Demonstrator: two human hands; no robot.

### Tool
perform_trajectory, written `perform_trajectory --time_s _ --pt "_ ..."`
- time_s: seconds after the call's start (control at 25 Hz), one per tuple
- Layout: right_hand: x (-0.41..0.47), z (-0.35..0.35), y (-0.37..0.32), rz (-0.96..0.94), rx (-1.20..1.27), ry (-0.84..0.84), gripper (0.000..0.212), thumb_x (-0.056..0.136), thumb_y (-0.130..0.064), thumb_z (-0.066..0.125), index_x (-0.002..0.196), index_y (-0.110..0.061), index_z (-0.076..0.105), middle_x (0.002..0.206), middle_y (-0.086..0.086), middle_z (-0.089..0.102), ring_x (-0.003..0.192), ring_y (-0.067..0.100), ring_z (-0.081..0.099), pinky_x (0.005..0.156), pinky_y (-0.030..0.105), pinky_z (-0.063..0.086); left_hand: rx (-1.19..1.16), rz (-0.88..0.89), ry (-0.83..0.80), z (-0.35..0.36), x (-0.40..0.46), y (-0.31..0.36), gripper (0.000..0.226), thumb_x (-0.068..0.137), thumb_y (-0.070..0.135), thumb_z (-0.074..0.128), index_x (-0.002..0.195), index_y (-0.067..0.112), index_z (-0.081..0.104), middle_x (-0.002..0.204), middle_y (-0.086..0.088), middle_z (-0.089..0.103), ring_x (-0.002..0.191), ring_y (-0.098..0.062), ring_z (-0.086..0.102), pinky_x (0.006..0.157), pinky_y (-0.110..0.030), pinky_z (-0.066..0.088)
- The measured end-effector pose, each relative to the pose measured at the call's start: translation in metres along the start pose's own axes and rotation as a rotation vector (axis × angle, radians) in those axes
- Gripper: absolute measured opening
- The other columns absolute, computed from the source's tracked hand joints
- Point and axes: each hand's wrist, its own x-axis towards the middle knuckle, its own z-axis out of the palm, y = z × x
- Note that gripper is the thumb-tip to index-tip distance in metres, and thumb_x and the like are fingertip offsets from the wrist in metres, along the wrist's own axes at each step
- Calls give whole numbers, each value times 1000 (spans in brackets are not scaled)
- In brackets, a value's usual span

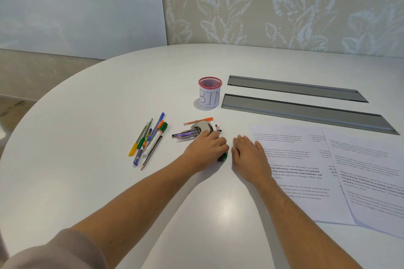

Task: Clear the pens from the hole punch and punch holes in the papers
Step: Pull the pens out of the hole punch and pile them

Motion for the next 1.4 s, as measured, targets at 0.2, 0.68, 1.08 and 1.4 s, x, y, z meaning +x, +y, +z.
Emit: perform_trajectory --time_s 0.2,0.68,1.08,1.4 --pt "1 1 1 -3 0 -3 48 103 -31 25 147 -17 38 157 0 35 148 15 23 121 42 12 -38 108 104 7 -5 4 26 93 25 39 90 14 63 83 -3 63 73 -23 54 61 -35 47" --pt "4 4 3 4 10 -31 49 102 -29 23 148 -18 37 158 -1 32 149 14 21 122 43 9 -163 56 443 -23 -19 0 31 93 7 41 114 6 63 113 -12 67 91 -28 63 77 -39 54" --pt "3 6 4 12 73 3 46 102 -29 29 145 -18 43 157 -1 35 148 12 22 121 41 9 -219 -523 534 -21 -77 -72 23 83 -2 53 102 8 62 103 -8 69 84 -32 62 70 -36 49" --pt "3 4 3 9 63 8 46 102 -28 30 145 -17 43 157 0 36 148 14 23 121 41 10 -280 -659 169 0 -128 -107 25 85 -6 60 102 12 63 105 -5 66 94 -32 57 63 -36 49"
